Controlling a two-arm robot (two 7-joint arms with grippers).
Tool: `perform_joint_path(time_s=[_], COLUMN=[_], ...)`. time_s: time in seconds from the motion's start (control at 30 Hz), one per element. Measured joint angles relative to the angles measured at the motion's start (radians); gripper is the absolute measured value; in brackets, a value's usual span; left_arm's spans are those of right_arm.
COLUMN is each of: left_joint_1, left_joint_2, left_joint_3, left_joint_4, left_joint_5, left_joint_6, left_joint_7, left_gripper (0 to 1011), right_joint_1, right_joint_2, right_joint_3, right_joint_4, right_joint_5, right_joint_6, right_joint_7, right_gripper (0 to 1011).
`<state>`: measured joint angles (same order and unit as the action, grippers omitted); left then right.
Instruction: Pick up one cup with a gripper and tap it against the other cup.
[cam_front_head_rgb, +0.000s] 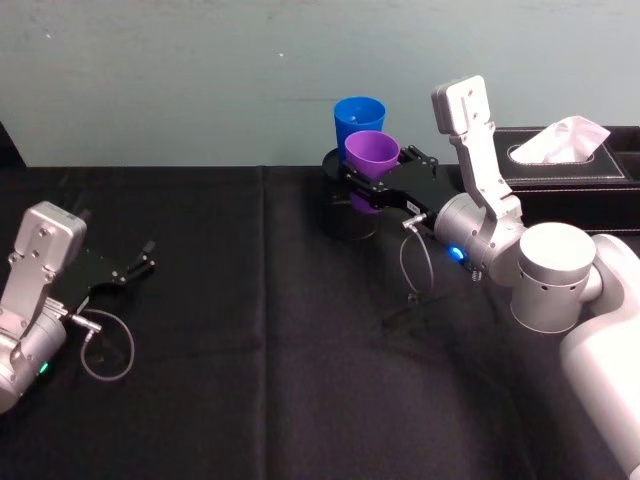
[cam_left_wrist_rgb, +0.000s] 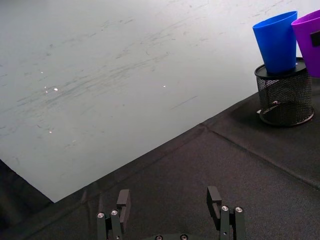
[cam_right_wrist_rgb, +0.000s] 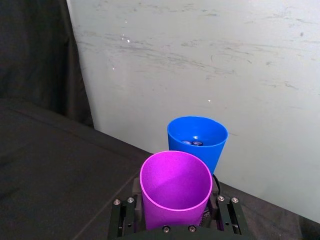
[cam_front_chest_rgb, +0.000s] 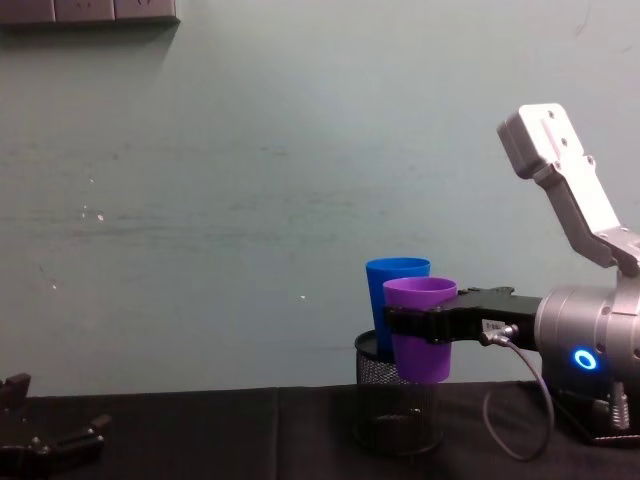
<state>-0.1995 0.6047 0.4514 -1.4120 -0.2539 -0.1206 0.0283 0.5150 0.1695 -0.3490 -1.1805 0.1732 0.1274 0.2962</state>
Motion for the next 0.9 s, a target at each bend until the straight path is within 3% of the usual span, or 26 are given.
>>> perform_joint_path(time_s=[0.9], left_joint_1=[0.0], left_joint_2=[0.0], left_joint_3=[0.0], left_joint_4=[0.0], left_joint_5=[0.0], left_joint_6=[0.0], left_joint_7=[0.0], left_gripper=[1000], right_joint_1=[0.018], right_joint_2=[-0.024], right_joint_3=[0.008], right_joint_4=[0.035], right_joint_5=[-0.012], right_joint_6=[-0.001], right_joint_7=[-0.006], right_gripper=[735])
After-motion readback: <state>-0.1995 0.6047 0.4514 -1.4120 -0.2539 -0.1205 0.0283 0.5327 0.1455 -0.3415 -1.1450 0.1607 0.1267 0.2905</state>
